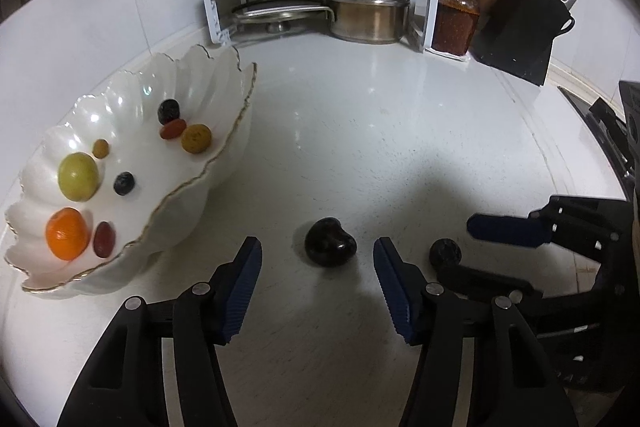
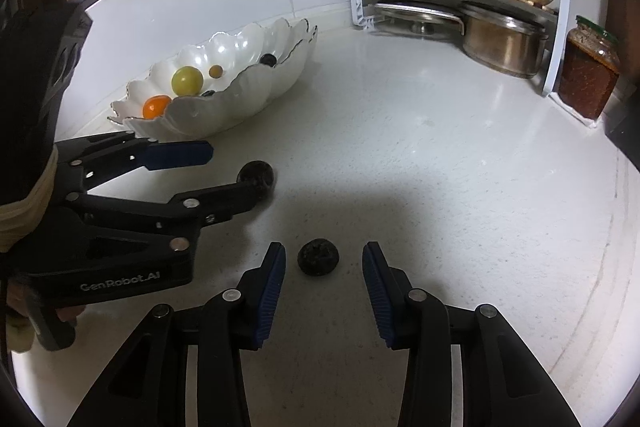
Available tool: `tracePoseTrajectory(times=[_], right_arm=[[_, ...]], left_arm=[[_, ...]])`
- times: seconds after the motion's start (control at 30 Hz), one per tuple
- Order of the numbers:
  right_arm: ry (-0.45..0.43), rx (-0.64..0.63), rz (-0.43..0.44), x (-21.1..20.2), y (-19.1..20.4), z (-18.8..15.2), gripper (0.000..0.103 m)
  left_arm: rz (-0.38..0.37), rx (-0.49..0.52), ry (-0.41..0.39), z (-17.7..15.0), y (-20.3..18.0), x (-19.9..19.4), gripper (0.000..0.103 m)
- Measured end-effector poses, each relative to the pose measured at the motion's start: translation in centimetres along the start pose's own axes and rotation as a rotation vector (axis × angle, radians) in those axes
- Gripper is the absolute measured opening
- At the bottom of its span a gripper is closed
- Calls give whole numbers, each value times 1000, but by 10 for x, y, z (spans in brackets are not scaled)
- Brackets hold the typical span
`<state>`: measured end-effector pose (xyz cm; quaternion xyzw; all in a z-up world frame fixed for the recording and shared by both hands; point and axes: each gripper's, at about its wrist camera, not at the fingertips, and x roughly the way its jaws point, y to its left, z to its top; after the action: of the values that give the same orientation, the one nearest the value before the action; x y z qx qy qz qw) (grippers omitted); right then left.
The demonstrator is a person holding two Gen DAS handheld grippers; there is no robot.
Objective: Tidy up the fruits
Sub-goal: 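Move the open left tool back toward the last dark plum on the counter, then close the left tool on the dark plum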
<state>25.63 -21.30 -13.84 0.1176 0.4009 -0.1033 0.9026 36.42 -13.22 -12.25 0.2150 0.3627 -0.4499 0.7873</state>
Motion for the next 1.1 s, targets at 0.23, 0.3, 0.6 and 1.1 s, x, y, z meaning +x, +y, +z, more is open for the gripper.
tracePoseTrajectory(times=[0.23,0.3,0.6,1.1], right_arm=[[14,12,13,8,-2,-1,31],[11,11,12,9,-2,0,30],[8,1,26,10,-1,0,25],[-12,2,36,5,1,3,24]], left_arm=[[-16,-34,32,1,0,12,48],[-18,-44,37,2,0,15,44],[-29,-38,46,6,-3,20,30],[23,-44,42,-2,-3,-6,29]])
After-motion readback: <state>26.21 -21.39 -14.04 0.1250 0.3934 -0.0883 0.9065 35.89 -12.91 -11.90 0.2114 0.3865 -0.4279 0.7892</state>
